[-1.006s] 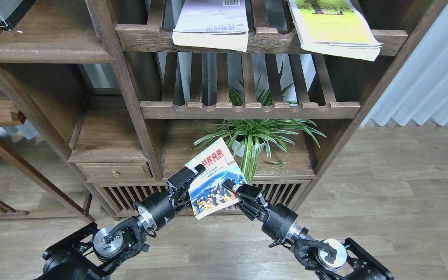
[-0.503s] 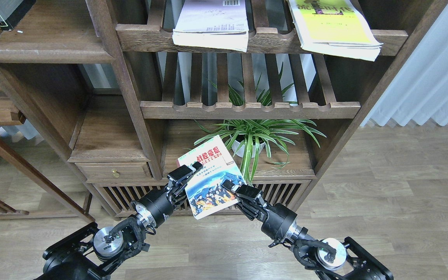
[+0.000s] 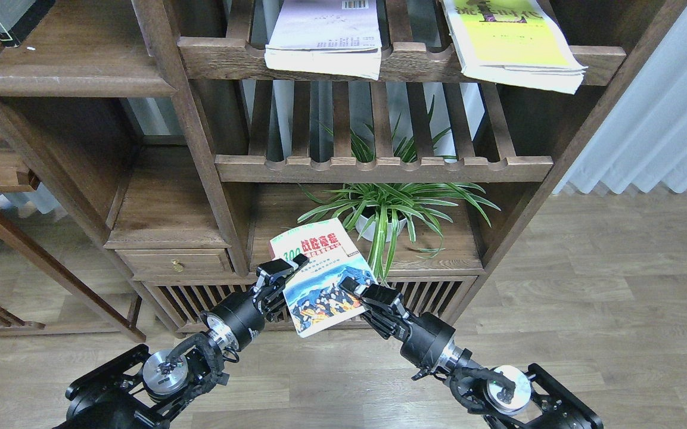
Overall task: Organize books on shelf
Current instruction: 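Bring the left gripper to the book and grasp its edge, then release the right gripper and carry the book away with the left gripper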
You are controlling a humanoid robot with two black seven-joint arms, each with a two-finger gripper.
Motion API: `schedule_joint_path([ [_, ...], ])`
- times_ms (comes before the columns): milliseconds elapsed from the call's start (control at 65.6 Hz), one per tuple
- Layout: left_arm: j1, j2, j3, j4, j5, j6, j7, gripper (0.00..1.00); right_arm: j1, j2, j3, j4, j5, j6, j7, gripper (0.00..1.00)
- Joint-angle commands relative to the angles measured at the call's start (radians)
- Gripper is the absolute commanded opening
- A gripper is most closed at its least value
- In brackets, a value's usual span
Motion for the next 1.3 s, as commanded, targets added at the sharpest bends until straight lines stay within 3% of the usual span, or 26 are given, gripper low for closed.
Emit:
schedule_joint_path([
  [0, 0.003, -0.001, -0.002, -0.008, -0.001, -0.001, 0.021, 0.02, 0.039, 0.001, -0.001, -0.081, -0.003, 0.0, 0.0, 0.75],
  [61, 0.003, -0.001, 0.001, -0.012, 0.001, -0.001, 0.03, 0.02, 0.054, 0.001, -0.003, -0.127, -0.001, 0.0, 0.0, 0.9],
  [137, 0.005, -0.001, 0.006, -0.015, 0.004, -0.001, 0.039, 0.02, 0.057, 0.001, -0.001, -0.173, -0.001, 0.0, 0.0, 0.99],
  [381, 0.002, -0.001, 0.035, -0.049, 0.007, -0.001, 0.099, 0.03, 0.062, 0.001, 0.0, -0.316, -0.001, 0.0, 0.016, 0.99],
  [442, 0.002, 0.027, 0.035, -0.074, 0.007, -0.001, 0.128, 0.03, 0.066, 0.001, 0.0, -0.331, -0.001, 0.0, 0.036, 0.99],
  [472, 0.005, 0.074, 0.036, -0.124, 0.007, -0.001, 0.182, 0.03, 0.073, 0.001, -0.003, -0.346, -0.001, 0.0, 0.057, 0.99],
  [610, 0.016, 0.188, 0.035, -0.208, 0.008, -0.001, 0.239, 0.04, 0.08, 0.001, -0.007, -0.353, -0.001, 0.0, 0.062, 0.99],
  [899, 0.063, 0.45, -0.01, -0.37, 0.008, -0.001, 0.24, 0.04, 0.085, 0.001, -0.01, -0.357, -0.001, 0.0, 0.064, 0.99],
  [1280, 0.154, 0.694, -0.241, -0.465, 0.1, -0.001, 0.24, 0.04, 0.083, 0.001, -0.007, -0.362, -0.001, 0.0, 0.068, 0.99],
])
